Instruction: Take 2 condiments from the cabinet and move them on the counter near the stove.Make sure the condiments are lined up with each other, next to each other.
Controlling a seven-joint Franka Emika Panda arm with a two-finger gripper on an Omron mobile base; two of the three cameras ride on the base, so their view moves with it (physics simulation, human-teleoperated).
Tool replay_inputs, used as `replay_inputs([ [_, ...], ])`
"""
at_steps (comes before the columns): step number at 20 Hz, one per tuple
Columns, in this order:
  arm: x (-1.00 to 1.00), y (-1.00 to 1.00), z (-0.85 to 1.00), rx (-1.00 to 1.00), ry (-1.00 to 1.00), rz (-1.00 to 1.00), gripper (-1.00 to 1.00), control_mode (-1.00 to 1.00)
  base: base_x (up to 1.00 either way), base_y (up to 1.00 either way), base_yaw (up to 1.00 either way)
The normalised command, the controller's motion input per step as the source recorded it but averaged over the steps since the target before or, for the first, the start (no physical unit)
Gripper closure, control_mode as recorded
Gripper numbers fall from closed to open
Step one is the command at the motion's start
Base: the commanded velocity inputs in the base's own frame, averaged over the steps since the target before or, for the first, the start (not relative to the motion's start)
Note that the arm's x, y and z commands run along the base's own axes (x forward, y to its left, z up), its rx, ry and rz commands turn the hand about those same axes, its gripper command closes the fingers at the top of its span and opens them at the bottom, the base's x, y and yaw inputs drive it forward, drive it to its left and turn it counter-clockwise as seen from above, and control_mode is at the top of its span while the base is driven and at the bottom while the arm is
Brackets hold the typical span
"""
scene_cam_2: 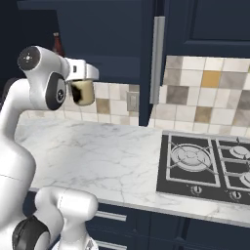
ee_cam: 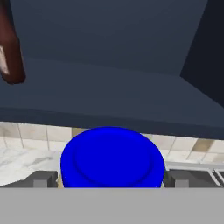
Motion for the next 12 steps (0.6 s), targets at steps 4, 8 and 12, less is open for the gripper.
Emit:
replay_inputs([
  [4,0.0,-0.46,-1.0,0.0,0.0,0.0,1.0,-1.0,0.0,0.0,0.0],
  [8,0.13,-0.59,-0.72,0.0,0.03,0.0,1.0,-1.0,0.0,0.0,0.0],
  [12,0.11,-0.56,-0.6,0.0,0.03,0.0,1.0,-1.0,0.0,0.0,0.0],
])
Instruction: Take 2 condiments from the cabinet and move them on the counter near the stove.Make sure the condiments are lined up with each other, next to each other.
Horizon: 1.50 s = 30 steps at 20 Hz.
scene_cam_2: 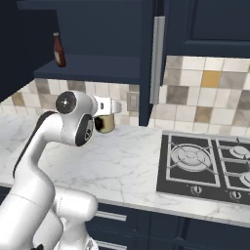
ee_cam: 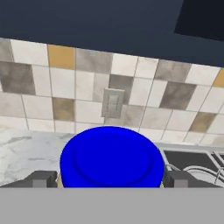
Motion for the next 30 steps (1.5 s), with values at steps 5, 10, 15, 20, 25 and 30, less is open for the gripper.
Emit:
replay_inputs([
  [5,0.3,-0.47,-0.58,-0.02,0.0,0.0,1.0,-1.0,0.0,0.0,0.0],
  [10,0.29,-0.4,-0.58,-0.05,0.0,0.0,1.0,-1.0,0.0,0.0,0.0],
  [15,0.26,-0.25,-0.51,-0.06,0.02,0.0,1.0,-1.0,0.0,0.0,0.0],
  [20,0.21,-0.21,-0.29,-0.02,0.08,0.0,1.0,-1.0,0.0,0.0,0.0],
  [25,0.15,-0.13,-0.19,0.0,0.11,0.0,1.0,-1.0,0.0,0.0,0.0],
  [30,0.15,-0.09,-0.28,0.0,0.05,0.0,1.0,-1.0,0.0,0.0,0.0],
])
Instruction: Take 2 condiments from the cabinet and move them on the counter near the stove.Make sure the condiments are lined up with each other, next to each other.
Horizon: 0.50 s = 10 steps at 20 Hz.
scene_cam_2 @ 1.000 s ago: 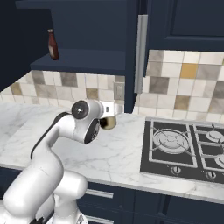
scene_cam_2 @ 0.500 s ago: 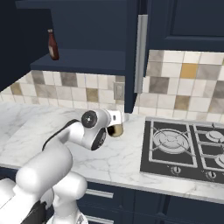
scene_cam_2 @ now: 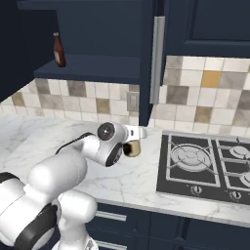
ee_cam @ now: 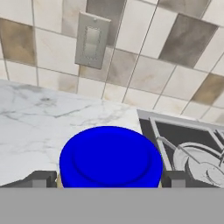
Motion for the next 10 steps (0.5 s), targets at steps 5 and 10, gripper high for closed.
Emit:
replay_inputs([
  [5,0.14,-0.09,-0.33,0.0,0.0,0.0,1.0,-1.0,0.0,0.0,0.0],
  [10,0.09,-0.13,-0.27,0.03,0.02,0.0,1.0,-1.0,0.0,0.0,0.0],
])
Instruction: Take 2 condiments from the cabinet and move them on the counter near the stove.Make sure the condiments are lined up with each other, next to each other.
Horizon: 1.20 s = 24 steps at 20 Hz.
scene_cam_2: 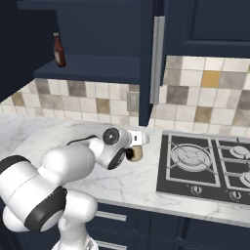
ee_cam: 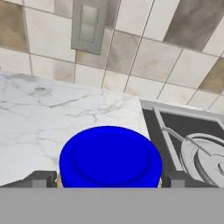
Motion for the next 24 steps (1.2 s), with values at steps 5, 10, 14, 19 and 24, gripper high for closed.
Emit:
replay_inputs([
  [5,0.02,-0.11,-0.25,0.03,0.03,0.0,1.0,-1.0,0.0,0.0,0.0],
  [10,0.0,-0.02,-0.3,0.0,0.03,0.0,1.0,-1.0,0.0,0.0,0.0],
  [14,0.0,0.0,-0.28,0.0,0.04,0.0,1.0,-1.0,0.0,0.0,0.0],
  [19,0.0,-0.05,-0.24,0.0,0.01,0.0,1.0,-1.0,0.0,0.0,0.0],
  [24,0.0,-0.05,-0.29,0.0,0.0,0.0,1.0,-1.0,0.0,0.0,0.0],
])
